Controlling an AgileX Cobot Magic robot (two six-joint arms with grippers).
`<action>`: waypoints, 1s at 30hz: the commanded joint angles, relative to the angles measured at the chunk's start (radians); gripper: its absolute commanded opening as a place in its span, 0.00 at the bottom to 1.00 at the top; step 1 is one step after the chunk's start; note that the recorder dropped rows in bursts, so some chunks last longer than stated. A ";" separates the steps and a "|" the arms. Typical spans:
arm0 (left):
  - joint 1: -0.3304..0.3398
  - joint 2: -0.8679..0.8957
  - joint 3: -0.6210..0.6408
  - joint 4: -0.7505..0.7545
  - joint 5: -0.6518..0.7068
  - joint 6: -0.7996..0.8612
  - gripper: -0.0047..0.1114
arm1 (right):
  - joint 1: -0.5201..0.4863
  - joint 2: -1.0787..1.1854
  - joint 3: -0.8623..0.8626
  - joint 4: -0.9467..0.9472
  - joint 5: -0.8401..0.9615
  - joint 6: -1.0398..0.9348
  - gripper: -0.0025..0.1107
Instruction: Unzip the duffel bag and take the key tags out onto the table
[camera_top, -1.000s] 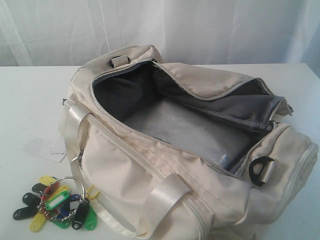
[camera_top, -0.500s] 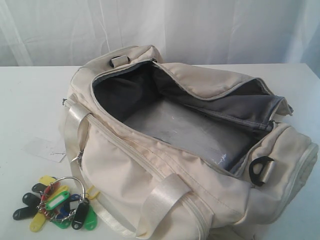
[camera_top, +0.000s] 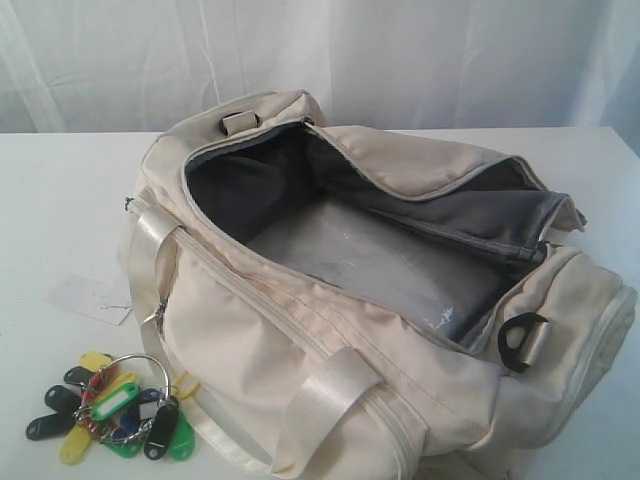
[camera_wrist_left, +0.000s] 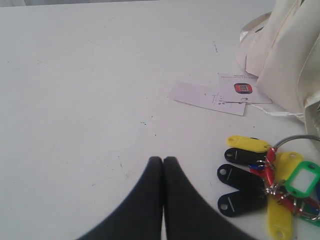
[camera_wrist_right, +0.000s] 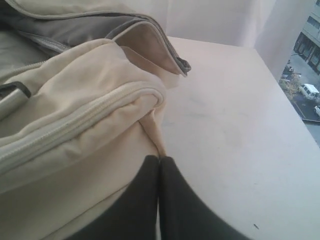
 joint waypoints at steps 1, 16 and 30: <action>0.003 -0.005 0.001 -0.003 -0.003 -0.008 0.04 | -0.006 -0.006 0.004 0.015 -0.017 0.005 0.02; 0.003 -0.005 0.001 -0.003 -0.003 -0.008 0.04 | -0.006 -0.006 0.004 -0.025 -0.015 0.104 0.02; 0.003 -0.005 0.001 -0.003 -0.003 -0.008 0.04 | -0.006 -0.006 0.004 -0.025 -0.015 0.137 0.02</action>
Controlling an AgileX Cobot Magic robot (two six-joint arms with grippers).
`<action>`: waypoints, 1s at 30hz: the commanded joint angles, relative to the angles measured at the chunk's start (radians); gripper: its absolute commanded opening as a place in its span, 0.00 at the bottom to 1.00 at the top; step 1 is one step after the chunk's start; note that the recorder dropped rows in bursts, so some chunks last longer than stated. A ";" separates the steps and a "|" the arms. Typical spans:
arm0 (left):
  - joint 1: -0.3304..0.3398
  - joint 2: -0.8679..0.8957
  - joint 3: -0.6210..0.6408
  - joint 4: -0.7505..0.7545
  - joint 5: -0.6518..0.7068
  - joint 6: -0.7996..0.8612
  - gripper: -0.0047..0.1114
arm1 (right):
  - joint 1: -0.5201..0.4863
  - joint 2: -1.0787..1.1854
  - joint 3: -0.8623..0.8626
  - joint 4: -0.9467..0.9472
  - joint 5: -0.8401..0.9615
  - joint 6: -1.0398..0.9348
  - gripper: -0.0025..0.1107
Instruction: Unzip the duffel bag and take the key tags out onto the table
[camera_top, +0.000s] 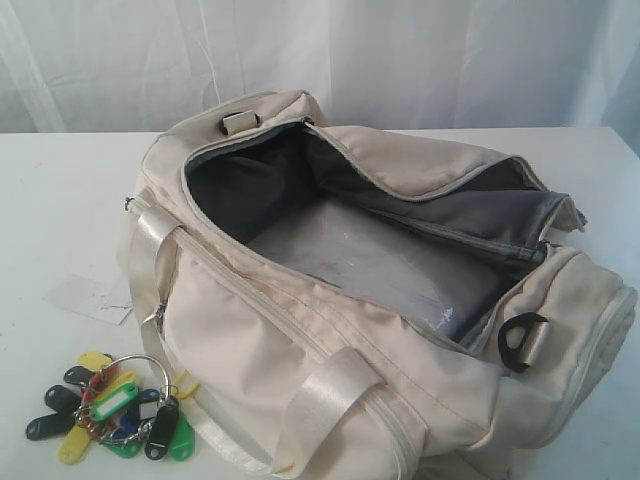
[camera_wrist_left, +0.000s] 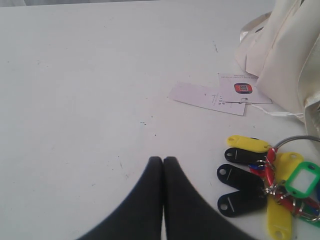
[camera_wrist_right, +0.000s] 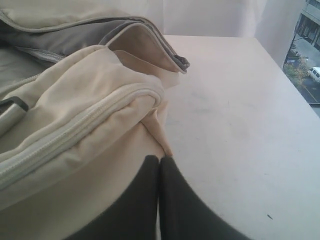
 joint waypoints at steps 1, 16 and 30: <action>0.003 -0.005 0.001 -0.003 -0.003 -0.008 0.04 | -0.006 -0.006 0.004 -0.009 -0.015 0.007 0.02; 0.003 -0.005 0.001 -0.003 -0.003 -0.008 0.04 | 0.025 -0.006 0.004 -0.009 -0.015 0.007 0.02; 0.003 -0.005 0.001 -0.003 -0.003 -0.008 0.04 | 0.062 -0.006 0.004 -0.009 -0.015 0.007 0.02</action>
